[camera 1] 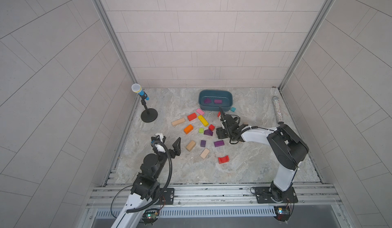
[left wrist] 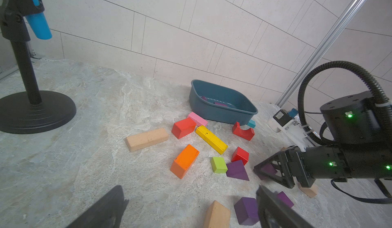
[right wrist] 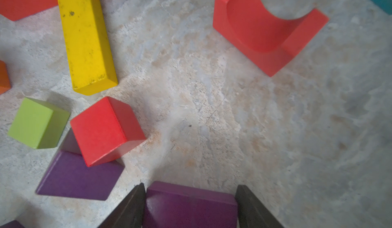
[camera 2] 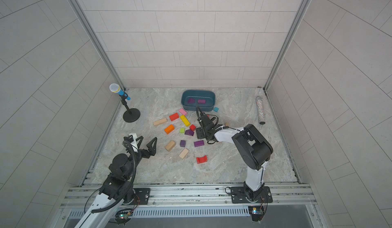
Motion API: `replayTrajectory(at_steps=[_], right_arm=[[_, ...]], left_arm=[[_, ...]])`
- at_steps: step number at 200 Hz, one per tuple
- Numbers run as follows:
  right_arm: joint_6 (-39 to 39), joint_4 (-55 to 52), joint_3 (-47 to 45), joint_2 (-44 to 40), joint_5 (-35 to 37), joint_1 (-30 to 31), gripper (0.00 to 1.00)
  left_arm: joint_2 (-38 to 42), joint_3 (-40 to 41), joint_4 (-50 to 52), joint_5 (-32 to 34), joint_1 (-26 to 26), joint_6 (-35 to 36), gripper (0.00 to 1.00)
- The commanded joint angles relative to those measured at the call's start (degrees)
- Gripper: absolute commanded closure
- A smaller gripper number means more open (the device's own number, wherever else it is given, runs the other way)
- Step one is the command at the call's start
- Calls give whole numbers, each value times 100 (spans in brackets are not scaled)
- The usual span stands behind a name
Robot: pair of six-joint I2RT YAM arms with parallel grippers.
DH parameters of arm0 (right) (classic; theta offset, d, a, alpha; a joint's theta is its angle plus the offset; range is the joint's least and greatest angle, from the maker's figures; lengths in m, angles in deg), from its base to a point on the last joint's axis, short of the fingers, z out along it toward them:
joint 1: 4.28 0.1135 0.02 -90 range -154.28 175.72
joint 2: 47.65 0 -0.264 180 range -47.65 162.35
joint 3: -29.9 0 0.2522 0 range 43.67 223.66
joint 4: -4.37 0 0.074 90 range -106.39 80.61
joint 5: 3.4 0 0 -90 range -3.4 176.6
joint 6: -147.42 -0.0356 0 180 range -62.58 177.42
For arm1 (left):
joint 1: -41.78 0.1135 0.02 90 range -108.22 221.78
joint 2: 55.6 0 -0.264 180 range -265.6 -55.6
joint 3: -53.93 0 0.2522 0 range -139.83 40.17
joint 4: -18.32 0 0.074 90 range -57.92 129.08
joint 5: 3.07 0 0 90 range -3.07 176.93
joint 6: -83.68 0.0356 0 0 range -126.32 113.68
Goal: Pick purple bricks into the storage bin
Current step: Pick up the building block from the center of the board, then place the building block in the storage box.
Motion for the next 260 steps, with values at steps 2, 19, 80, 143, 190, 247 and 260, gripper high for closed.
replayTrajectory(at_steps=[2,19,80,143,190,247,260], right_arm=[[-71,-45,-60,113,80,26,30],[-70,-46,-73,113,79,26,35],[-80,-158,-87,-195,146,8,41],[-21,-549,290,-744,328,-1,41],[150,-727,895,-978,524,-11,41],[736,-1311,2196,-1080,780,-192,40],[840,-1402,2496,-988,774,-305,39]], left_arm=[[3,86,-143,-24,-19,-34,0],[3,86,-141,-27,-23,-29,0],[25,95,-127,-35,-15,-31,0],[30,95,-132,-47,-25,-44,0],[40,106,-139,-40,-16,-46,0],[36,113,-148,-25,-19,-46,0],[38,113,-152,-29,-16,-41,0]])
